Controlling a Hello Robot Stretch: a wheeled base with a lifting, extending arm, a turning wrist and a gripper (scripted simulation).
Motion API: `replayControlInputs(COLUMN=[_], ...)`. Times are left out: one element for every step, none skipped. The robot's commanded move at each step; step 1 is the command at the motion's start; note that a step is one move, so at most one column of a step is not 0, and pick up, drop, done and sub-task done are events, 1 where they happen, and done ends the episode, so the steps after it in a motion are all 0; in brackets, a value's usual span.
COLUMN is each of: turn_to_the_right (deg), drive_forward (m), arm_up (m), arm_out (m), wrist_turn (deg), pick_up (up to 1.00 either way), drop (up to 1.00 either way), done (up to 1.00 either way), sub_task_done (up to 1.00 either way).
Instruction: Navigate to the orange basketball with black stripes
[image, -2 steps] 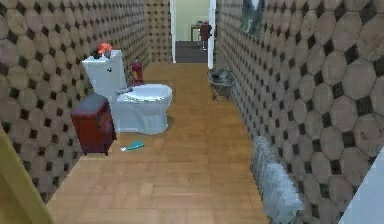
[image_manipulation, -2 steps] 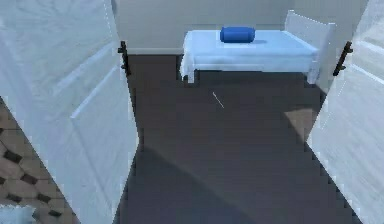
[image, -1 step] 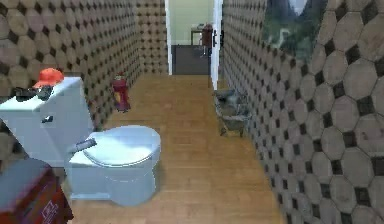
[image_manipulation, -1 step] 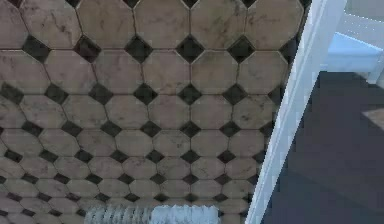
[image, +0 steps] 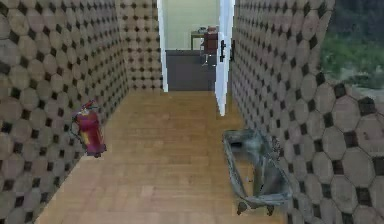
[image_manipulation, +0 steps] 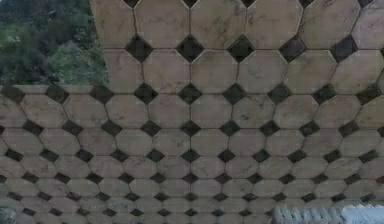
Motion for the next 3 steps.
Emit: replayControlInputs(turn_to_the_right=[0.0, -3.0, -36.0], drive_forward=[0.7, 0.0, 0.0], arm_up=[0.0, 0.0, 0.0], arm_out=[0.0, 0.0, 0.0], wrist_turn=[0.0, 0.0, 0.0], pick_up=[0.0, 0.0, 0.0], drop=[0.0, 0.0, 0.0], done=[0.0, 0.0, 0.0], sub_task_done=[0.0, 0.0, 0.0])
